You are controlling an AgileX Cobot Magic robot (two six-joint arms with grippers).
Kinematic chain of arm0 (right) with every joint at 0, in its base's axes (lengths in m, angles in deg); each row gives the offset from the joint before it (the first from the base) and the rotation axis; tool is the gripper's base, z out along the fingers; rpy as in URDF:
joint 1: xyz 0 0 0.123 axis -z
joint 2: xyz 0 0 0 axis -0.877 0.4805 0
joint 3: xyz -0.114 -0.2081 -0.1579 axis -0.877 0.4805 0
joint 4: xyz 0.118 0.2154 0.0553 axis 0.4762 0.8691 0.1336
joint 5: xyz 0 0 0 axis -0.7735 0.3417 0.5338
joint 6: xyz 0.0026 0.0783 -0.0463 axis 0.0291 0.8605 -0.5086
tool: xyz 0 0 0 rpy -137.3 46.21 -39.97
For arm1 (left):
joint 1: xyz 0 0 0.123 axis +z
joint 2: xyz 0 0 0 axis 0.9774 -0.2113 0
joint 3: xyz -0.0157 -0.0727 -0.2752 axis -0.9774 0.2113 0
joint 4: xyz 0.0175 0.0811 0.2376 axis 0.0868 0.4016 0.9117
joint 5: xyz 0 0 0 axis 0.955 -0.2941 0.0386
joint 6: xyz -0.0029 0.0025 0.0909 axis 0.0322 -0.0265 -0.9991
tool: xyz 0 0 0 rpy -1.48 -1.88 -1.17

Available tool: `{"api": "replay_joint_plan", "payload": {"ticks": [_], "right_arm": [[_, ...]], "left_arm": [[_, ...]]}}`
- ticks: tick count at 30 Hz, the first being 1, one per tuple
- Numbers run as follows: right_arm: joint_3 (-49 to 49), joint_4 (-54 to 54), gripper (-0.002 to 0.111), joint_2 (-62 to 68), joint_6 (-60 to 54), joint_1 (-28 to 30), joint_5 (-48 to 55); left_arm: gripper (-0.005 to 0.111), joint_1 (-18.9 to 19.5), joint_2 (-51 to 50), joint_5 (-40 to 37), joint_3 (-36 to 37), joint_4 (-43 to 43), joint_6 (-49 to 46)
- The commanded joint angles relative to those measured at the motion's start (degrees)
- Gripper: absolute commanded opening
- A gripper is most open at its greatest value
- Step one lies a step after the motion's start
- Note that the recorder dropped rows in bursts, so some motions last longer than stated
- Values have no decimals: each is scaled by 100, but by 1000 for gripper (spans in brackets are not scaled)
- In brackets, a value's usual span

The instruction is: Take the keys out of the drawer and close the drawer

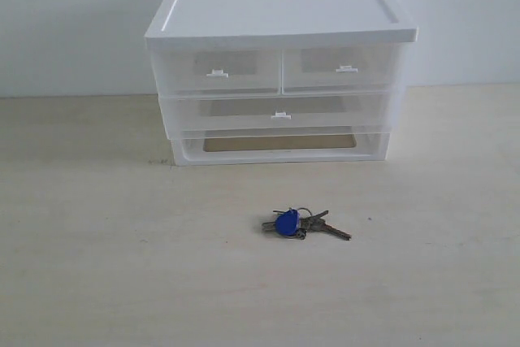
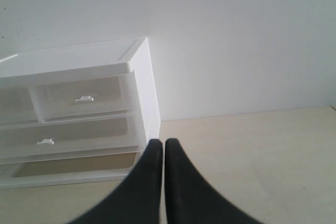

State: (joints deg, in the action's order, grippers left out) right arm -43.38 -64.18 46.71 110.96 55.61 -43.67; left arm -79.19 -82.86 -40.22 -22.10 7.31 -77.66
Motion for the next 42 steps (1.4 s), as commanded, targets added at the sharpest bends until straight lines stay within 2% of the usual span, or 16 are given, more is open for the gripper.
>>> {"api": "replay_joint_plan", "payload": {"ticks": [1, 20, 25, 31, 36, 42], "right_arm": [[15, -16, 0, -29, 30, 44, -3], [15, 153, 0, -29, -84, 44, -3], [15, 1323, 0, -29, -1287, 44, -240], [463, 2204, 0, -336, -2907, 44, -1937], [463, 2382, 0, -528, -3600, 132, -1468], [463, 2464, 0, -528, -3763, 819, -1201]], "left_arm": [[4, 15, 20, -2, 19, -57, -3], [4, 15, 20, -2, 19, -57, -3], [4, 15, 20, -2, 19, -57, -3], [4, 15, 20, -2, 19, -57, -3], [4, 15, 20, -2, 19, -57, -3], [4, 15, 20, -2, 19, -57, -3]]}}
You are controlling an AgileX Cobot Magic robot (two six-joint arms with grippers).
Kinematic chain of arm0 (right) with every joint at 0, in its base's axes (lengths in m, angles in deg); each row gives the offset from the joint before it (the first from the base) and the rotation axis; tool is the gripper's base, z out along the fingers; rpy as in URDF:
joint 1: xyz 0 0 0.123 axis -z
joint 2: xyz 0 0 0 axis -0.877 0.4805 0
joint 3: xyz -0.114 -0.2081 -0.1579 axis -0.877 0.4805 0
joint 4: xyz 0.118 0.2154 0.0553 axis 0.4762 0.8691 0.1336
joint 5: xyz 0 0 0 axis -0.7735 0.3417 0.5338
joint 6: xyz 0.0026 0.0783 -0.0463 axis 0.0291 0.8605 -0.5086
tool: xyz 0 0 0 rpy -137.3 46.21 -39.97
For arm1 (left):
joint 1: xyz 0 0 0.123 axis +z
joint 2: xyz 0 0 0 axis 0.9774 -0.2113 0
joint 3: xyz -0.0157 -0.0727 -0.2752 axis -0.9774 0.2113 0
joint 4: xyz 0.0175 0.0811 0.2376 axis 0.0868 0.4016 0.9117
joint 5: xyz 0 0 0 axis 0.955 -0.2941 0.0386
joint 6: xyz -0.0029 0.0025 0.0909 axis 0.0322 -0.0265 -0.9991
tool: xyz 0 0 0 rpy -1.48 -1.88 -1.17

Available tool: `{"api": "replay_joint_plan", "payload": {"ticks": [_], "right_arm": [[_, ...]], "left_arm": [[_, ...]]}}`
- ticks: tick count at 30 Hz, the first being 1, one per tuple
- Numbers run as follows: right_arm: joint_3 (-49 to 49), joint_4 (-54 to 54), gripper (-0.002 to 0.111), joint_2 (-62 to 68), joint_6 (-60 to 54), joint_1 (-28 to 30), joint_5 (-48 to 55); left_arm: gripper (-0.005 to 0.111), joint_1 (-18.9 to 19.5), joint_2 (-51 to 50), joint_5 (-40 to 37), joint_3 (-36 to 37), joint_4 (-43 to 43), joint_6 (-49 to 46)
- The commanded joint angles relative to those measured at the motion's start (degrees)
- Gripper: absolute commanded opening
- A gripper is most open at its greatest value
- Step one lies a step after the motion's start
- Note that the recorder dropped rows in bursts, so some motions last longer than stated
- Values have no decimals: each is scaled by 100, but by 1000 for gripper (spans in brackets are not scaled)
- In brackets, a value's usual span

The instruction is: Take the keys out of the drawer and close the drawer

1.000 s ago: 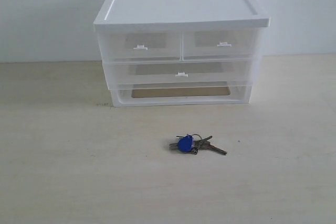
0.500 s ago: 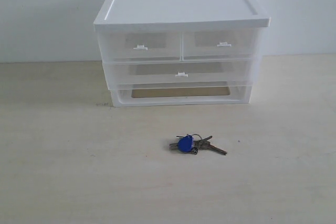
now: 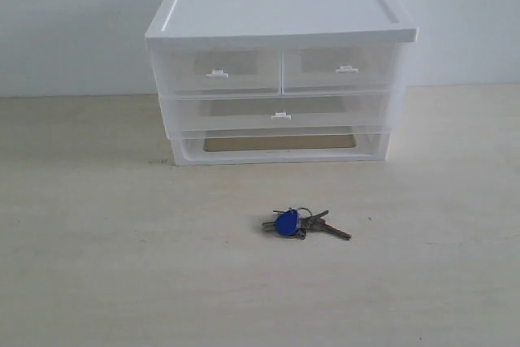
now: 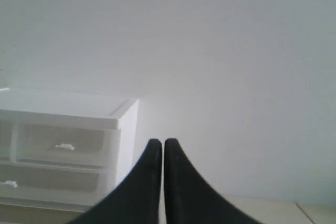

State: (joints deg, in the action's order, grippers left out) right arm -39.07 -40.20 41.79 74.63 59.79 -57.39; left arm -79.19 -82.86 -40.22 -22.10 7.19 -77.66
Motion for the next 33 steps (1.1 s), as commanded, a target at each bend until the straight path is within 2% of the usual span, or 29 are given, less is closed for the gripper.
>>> {"api": "replay_joint_plan", "payload": {"ticks": [1, 15, 33], "right_arm": [[33, 66, 0, -36, -130, 519, 259], [33, 66, 0, -36, -225, 548, 2852], [33, 66, 0, -36, -141, 548, 2977]], "left_arm": [[4, 15, 20, -2, 19, -45, -3], [4, 15, 20, -2, 19, -45, -3], [4, 15, 20, -2, 19, -45, -3]]}}
